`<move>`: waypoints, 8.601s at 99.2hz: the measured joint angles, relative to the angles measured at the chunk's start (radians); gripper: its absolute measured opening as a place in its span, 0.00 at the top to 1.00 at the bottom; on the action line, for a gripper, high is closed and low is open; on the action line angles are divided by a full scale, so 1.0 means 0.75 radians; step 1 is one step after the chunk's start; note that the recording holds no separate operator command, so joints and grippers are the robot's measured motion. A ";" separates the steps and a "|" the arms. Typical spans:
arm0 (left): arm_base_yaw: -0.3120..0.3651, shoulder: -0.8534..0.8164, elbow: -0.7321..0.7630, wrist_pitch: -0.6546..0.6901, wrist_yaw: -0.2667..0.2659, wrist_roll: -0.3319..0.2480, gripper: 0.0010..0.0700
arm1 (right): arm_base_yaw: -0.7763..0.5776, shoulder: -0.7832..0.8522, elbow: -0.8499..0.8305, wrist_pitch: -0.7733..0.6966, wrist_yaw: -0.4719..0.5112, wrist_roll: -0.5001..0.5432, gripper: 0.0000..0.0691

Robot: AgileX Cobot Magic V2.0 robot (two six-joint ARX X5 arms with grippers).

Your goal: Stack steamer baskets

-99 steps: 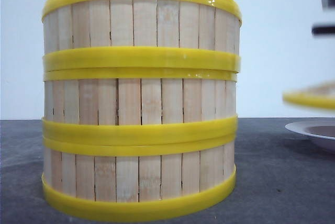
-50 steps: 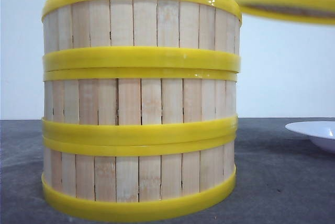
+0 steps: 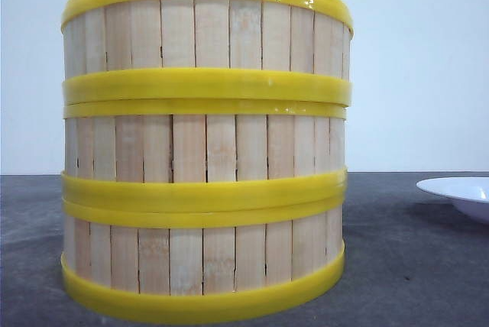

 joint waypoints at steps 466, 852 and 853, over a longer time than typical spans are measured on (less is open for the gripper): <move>0.021 0.007 -0.004 0.090 -0.101 0.001 0.97 | 0.219 -0.989 -1.028 0.654 0.544 0.260 0.99; 0.647 -0.260 -0.997 0.865 -0.211 0.174 0.97 | -1.126 -1.895 -2.292 1.240 0.047 -0.053 0.99; 0.647 -0.260 -0.997 0.865 -0.211 0.174 0.97 | -1.126 -1.895 -2.292 1.240 0.047 -0.053 0.99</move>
